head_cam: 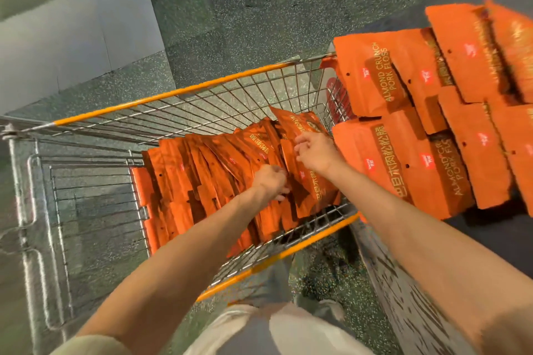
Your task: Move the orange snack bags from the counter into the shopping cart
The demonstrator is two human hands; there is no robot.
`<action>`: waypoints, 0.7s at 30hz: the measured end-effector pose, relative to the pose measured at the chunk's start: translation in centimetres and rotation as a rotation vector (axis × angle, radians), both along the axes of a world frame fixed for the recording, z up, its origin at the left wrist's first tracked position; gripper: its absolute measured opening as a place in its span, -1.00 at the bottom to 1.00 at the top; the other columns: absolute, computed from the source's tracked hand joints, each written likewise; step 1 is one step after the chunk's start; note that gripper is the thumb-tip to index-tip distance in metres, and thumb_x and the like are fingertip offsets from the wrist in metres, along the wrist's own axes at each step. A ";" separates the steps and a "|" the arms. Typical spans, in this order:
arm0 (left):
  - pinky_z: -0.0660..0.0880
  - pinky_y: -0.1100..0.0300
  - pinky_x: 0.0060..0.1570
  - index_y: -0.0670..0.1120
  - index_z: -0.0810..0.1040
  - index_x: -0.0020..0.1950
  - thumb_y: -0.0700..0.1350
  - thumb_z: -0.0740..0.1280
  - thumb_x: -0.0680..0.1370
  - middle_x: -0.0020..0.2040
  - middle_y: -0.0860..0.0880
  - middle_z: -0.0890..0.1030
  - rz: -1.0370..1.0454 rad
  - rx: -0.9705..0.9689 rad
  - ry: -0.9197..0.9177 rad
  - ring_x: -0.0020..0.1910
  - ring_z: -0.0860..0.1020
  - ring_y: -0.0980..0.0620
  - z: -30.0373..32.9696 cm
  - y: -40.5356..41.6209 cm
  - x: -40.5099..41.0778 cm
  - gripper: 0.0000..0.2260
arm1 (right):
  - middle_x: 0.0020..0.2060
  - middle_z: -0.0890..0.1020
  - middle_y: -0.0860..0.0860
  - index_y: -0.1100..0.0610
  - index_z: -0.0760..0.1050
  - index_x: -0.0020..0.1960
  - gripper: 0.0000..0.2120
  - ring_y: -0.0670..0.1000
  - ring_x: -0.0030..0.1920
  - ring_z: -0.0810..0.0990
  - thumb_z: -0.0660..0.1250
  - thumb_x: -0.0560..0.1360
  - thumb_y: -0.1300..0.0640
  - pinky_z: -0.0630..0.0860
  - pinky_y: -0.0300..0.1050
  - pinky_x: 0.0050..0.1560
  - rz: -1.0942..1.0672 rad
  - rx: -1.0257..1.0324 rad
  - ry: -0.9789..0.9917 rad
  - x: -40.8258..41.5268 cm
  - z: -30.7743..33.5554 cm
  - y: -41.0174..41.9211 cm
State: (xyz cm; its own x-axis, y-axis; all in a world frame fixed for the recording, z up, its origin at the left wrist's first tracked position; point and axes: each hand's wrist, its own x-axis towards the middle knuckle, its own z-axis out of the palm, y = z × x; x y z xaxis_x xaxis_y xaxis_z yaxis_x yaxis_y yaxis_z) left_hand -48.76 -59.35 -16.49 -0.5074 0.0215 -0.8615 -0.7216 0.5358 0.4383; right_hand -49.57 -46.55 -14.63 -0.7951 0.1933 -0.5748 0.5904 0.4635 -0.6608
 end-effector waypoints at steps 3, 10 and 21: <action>0.52 0.19 -0.49 -0.10 0.48 -0.13 -0.26 0.14 0.59 -0.25 -0.11 0.56 0.008 0.031 0.109 -0.38 0.55 -0.02 3.0 -0.6 0.1 -0.82 | 0.04 0.67 0.12 0.12 0.57 0.11 -0.74 0.18 0.05 0.64 0.18 0.52 0.23 0.57 0.12 0.11 0.021 -0.012 0.064 1.7 2.7 0.0; 0.56 0.08 -0.36 -0.14 0.46 0.15 -0.28 0.09 0.55 -0.10 -0.14 0.61 -0.002 0.093 0.348 -0.23 0.59 -0.09 10.5 -2.4 4.6 -0.76 | -0.16 0.69 0.05 -0.05 0.55 -0.06 -0.77 0.09 -0.22 0.67 0.19 0.51 0.23 0.62 0.16 -0.09 -0.030 -0.012 0.235 10.0 10.7 1.8; 0.54 0.17 -0.43 -0.17 0.44 0.24 -0.30 0.12 0.55 -0.06 -0.13 0.62 -0.117 0.245 0.600 -0.31 0.58 0.02 21.3 2.1 13.8 -0.72 | -0.14 0.67 0.11 0.12 0.47 0.22 -0.72 0.14 -0.26 0.68 0.16 0.54 0.24 0.64 0.10 -0.26 -0.040 0.079 0.438 24.1 22.2 5.6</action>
